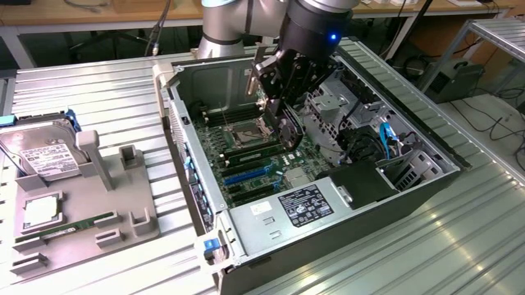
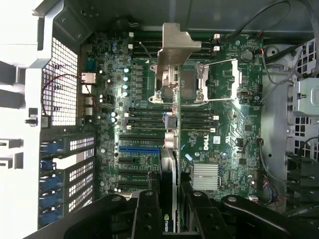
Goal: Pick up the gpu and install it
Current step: 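Insert the gpu into the slot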
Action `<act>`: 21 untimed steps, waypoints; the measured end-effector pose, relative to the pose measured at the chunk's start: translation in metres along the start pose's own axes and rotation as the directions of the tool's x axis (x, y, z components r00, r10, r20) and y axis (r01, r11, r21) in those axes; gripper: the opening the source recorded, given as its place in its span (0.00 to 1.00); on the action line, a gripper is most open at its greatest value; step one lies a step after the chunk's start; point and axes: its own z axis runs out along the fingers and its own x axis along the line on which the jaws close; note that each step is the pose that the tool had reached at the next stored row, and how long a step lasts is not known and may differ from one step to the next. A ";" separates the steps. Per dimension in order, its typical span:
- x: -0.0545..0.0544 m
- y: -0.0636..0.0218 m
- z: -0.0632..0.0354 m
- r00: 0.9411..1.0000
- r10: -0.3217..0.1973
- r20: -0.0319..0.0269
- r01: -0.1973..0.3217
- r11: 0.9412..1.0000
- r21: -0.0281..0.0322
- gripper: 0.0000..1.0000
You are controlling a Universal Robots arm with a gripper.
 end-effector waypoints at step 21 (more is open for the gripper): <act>0.000 -0.0004 0.0056 0.894 -0.446 -0.033 0.447 0.895 0.012 0.26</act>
